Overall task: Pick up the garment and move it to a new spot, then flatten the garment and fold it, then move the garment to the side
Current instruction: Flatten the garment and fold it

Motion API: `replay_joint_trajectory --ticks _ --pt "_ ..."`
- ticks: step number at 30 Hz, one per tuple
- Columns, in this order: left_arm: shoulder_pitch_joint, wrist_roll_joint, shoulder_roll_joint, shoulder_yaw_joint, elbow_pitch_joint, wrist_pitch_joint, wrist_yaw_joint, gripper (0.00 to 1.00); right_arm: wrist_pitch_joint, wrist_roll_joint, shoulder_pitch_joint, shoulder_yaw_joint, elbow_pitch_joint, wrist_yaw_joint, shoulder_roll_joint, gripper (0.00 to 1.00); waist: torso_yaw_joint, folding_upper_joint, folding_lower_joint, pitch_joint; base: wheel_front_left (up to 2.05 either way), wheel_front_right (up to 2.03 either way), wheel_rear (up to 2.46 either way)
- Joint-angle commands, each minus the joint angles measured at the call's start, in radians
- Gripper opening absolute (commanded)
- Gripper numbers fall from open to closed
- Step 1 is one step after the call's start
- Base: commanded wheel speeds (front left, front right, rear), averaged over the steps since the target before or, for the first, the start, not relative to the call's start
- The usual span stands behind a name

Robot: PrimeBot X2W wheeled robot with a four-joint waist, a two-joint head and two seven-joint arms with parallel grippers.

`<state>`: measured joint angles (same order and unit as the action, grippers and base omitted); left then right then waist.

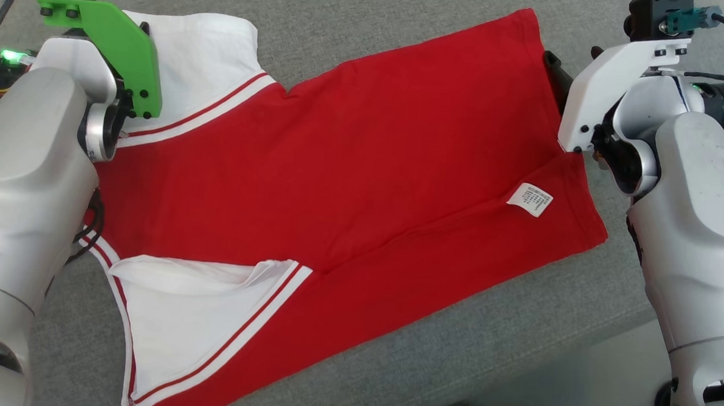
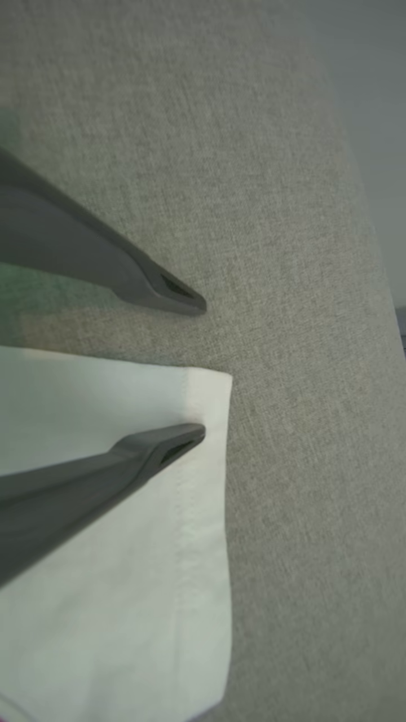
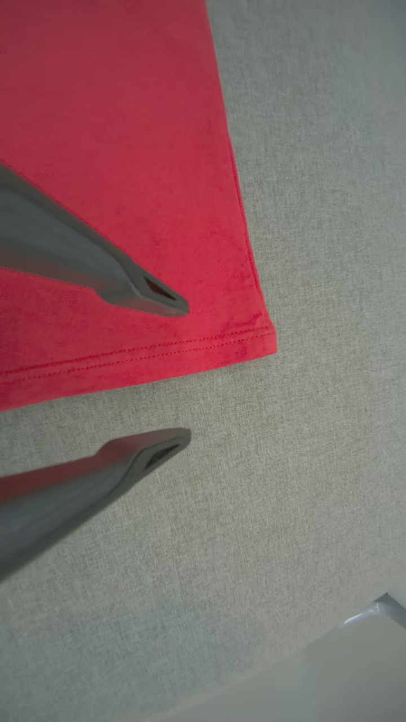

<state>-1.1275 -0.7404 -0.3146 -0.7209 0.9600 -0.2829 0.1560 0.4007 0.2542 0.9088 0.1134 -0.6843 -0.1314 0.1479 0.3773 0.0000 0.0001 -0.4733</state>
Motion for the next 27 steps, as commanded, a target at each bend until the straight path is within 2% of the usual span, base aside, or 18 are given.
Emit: replay_joint_trajectory --ticks 1,3,4,6,8,10,16,22,27 --pt "0.001 0.007 -0.018 -0.008 0.029 -0.015 0.01 1.0 -0.009 0.012 0.011 0.007 -0.007 0.001 0.005 1.0 0.012 0.0 -0.0001 -0.012 0.0 0.0 0.0" --pt "0.008 -0.008 -0.011 -0.007 0.049 -0.043 0.001 1.0 -0.011 0.015 0.014 0.011 -0.01 0.001 0.011 1.0 0.011 0.0 -0.0001 -0.016 0.0 0.0 0.0" --pt "0.016 -0.02 -0.001 -0.005 0.058 -0.064 -0.008 0.82 -0.011 0.019 0.014 0.011 -0.011 0.001 0.014 1.0 0.009 0.0 -0.0001 -0.016 0.0 0.0 0.0" --pt "0.037 -0.051 0.023 -0.002 0.071 -0.122 -0.034 0.0 -0.012 0.024 0.012 0.012 -0.013 0.001 0.022 1.0 0.001 0.0 -0.0001 -0.018 0.0 0.0 0.0" --pt "0.047 -0.058 0.045 -0.009 0.069 -0.154 -0.055 0.0 0.0 0.028 0.011 0.021 -0.012 0.001 0.035 1.0 -0.013 0.0 -0.0001 -0.017 0.0 0.0 0.0" --pt "0.04 -0.048 0.052 -0.017 0.048 -0.123 -0.062 0.0 0.008 0.037 0.012 0.029 0.001 0.001 0.06 1.0 -0.03 0.0 -0.0001 -0.017 0.0 0.0 0.0" --pt "0.042 -0.002 0.084 -0.052 0.009 -0.027 -0.031 0.0 0.015 0.042 -0.011 0.066 0.062 0.001 0.162 1.0 -0.087 0.0 -0.0001 -0.001 0.0 0.0 0.0" --pt "0.017 0.061 0.153 -0.109 0.009 0.04 0.009 0.0 0.004 0.077 -0.043 0.188 0.142 0.002 0.268 1.0 -0.126 0.0 -0.0001 0.015 0.0 0.0 0.0" --pt "0.014 0.065 0.197 -0.118 0.038 0.079 0.007 0.0 -0.025 0.084 -0.05 0.254 0.157 0.002 0.327 1.0 -0.142 0.0 -0.0001 0.022 0.0 0.0 0.0"
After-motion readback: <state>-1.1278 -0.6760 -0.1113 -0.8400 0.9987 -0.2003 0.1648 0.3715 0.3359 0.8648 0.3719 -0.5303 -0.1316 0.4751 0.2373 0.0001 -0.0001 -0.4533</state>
